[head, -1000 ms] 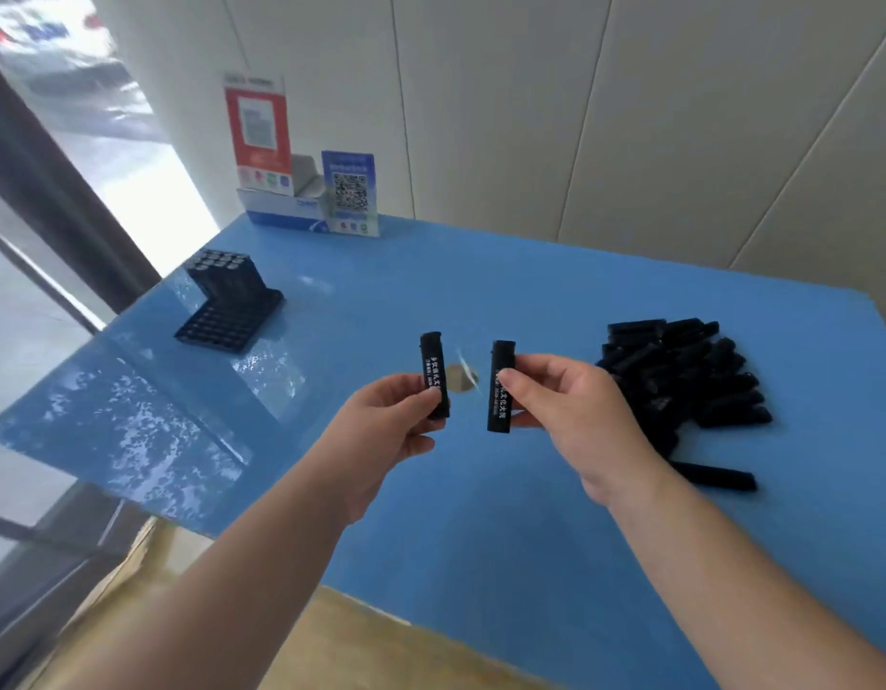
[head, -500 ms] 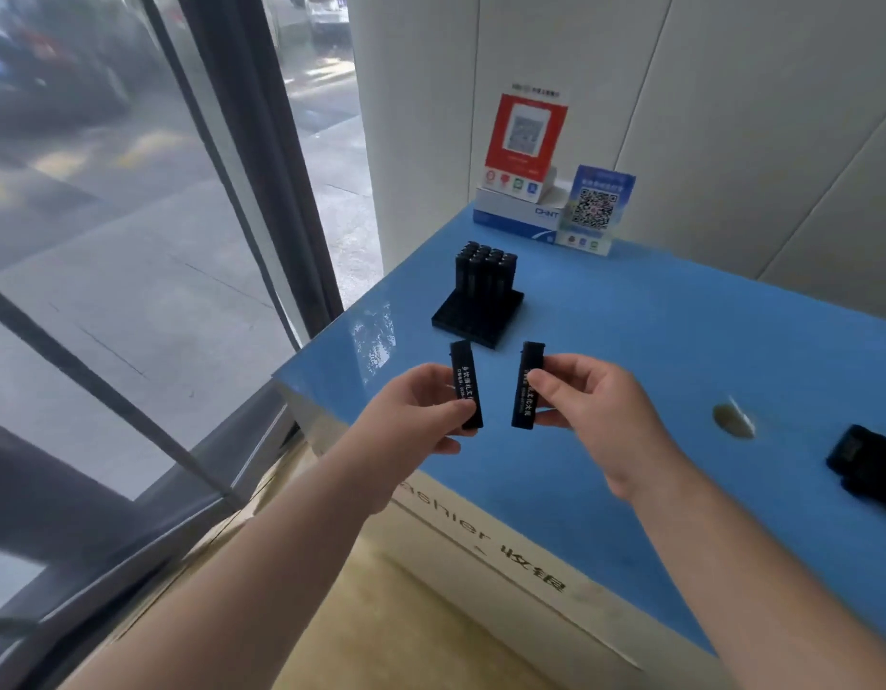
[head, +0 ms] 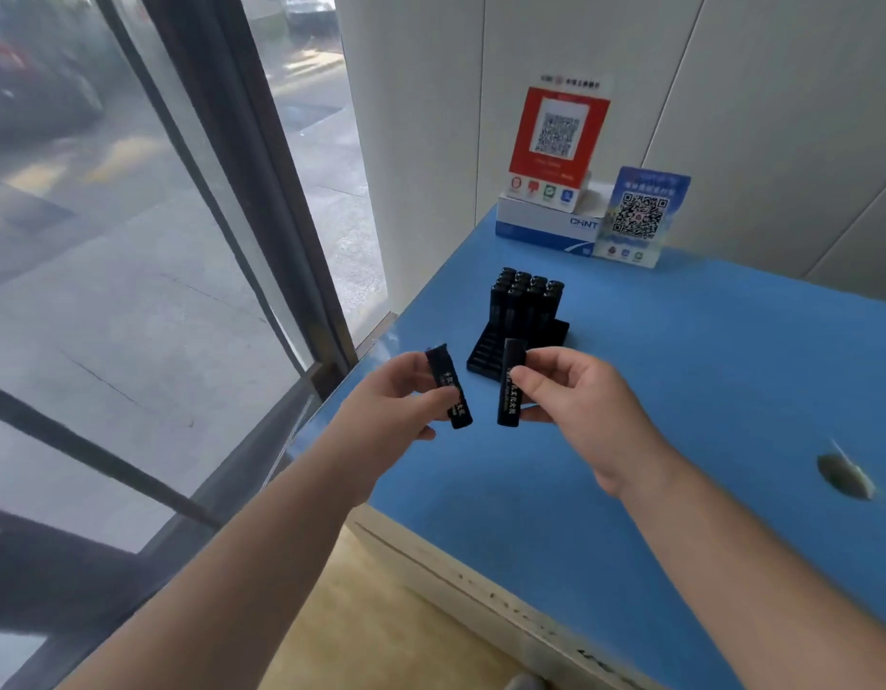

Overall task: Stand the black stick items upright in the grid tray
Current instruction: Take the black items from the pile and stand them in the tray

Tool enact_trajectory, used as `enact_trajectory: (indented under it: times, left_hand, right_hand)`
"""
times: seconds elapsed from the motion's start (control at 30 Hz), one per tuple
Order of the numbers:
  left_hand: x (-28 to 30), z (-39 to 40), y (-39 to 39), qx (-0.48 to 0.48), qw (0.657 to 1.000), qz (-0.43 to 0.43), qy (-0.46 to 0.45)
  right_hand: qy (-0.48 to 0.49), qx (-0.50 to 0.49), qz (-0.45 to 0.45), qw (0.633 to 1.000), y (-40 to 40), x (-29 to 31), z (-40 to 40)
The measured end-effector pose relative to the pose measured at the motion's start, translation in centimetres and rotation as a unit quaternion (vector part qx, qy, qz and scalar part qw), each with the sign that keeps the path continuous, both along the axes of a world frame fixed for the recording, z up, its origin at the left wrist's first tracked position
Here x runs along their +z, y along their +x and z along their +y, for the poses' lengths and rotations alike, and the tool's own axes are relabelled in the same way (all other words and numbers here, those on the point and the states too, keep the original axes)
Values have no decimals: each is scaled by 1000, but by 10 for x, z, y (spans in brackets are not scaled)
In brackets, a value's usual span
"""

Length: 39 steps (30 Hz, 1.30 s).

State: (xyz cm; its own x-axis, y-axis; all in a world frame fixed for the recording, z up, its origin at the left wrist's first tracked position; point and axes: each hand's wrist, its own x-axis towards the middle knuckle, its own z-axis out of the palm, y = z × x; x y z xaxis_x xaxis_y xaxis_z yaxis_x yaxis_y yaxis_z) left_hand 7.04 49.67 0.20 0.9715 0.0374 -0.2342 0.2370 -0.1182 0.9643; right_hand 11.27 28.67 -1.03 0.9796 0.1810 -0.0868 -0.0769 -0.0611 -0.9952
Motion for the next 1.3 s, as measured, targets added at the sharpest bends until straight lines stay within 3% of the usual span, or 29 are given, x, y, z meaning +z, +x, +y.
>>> enact_trajectory:
  times: [0.13, 0.27, 0.4, 0.53, 0.67, 0.83, 1.03, 1.3]
  left_hand:
    - [4, 7, 35, -16, 1000, -1, 9]
    - [2, 10, 76, -7, 994, -41, 102]
    - [0, 9, 120, -81, 981, -101, 145]
    - [-1, 7, 159, -132, 980, -99, 107]
    - [6, -2, 190, -177, 964, -149, 131]
    - [3, -20, 216, -231, 919, -258, 191]
    - [-16, -27, 230, -307, 836, -344, 296]
    - [-21, -28, 228, -326, 768, -421, 357]
  right_hand:
    - [-5, -18, 9, 1000, 28, -3, 8]
    - [3, -58, 18, 998, 47, -4, 9]
    - [-30, -133, 15, 990, 60, -10, 9]
    - [-42, -226, -7, 973, 67, -14, 8]
    - [-34, -288, -7, 957, 70, -18, 9]
    - [-42, -329, -6, 943, 72, -24, 8]
    - [-62, -341, -14, 938, 75, -35, 5]
    - [-182, -315, -51, 930, 90, -40, 4]
